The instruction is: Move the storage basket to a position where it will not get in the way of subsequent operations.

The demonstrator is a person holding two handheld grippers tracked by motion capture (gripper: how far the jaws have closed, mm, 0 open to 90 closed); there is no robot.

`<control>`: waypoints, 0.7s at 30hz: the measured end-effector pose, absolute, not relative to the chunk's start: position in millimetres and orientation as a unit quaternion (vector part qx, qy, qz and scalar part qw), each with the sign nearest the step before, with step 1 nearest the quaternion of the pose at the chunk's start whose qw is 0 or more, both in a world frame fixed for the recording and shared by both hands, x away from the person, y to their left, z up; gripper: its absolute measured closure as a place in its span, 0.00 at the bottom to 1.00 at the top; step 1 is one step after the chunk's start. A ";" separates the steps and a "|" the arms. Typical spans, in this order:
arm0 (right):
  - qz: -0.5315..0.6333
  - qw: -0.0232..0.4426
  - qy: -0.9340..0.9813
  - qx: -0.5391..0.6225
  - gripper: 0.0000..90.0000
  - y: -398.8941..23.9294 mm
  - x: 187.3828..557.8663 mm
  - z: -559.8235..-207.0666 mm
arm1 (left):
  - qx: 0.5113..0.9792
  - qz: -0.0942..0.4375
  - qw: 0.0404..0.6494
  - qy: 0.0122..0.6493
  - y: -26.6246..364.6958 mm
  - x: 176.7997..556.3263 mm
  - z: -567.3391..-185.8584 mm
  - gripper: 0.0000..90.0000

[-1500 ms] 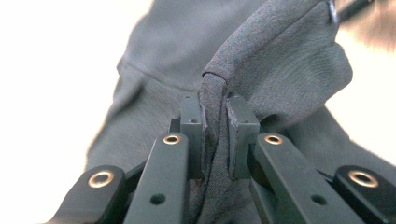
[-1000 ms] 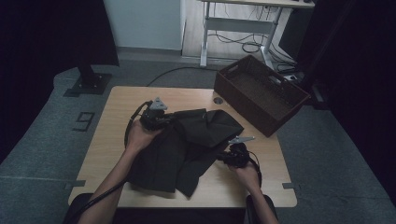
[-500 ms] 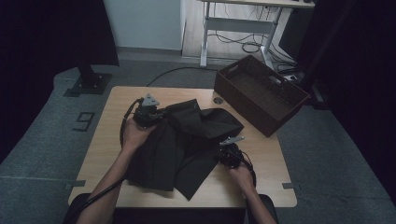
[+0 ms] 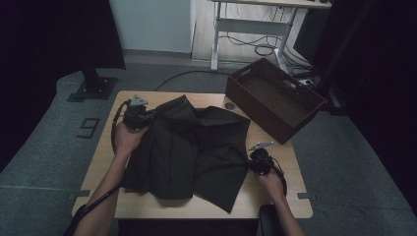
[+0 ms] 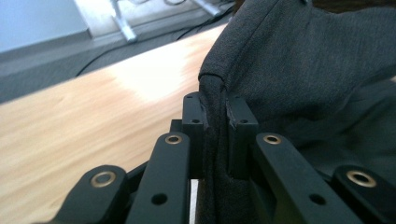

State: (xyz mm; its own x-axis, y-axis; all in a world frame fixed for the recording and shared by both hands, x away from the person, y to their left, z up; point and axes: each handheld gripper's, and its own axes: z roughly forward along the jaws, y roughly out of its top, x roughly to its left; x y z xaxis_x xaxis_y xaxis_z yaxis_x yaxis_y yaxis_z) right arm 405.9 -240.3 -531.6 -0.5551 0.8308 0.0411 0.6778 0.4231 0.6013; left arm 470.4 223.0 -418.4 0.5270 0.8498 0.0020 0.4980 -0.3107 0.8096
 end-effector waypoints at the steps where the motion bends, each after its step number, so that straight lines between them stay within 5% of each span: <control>1: 0.289 0.133 0.831 0.456 1.00 -244.3 407.9 -531.6 | 0.777 0.219 0.392 0.440 226.0 472.0 -424.1 0.90; 7: 0.302 0.122 0.818 0.474 0.98 -254.3 413.4 -532.5 | 0.784 0.208 0.361 0.460 241.4 475.8 -461.2 0.85; 12: 0.321 0.109 0.816 0.468 0.74 -247.6 407.3 -531.1 | 0.783 0.233 0.362 0.449 245.9 466.2 -460.6 0.59; 15: 0.339 0.109 0.813 0.461 0.66 -243.9 402.0 -527.1 | 0.785 0.235 0.370 0.437 248.0 457.4 -455.3 0.52; 21: 0.374 0.093 0.808 0.445 0.67 -232.5 390.0 -519.2 | 0.798 0.224 0.357 0.430 249.6 441.1 -471.9 0.47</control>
State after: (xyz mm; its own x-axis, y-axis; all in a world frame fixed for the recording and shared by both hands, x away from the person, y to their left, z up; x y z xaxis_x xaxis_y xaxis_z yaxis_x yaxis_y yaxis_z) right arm 390.0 -232.5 -519.2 -0.5859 0.7895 0.1826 0.6505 0.3238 0.6870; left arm 441.1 249.6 -471.9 0.5292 0.8470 0.0501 0.5271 -0.3744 0.7629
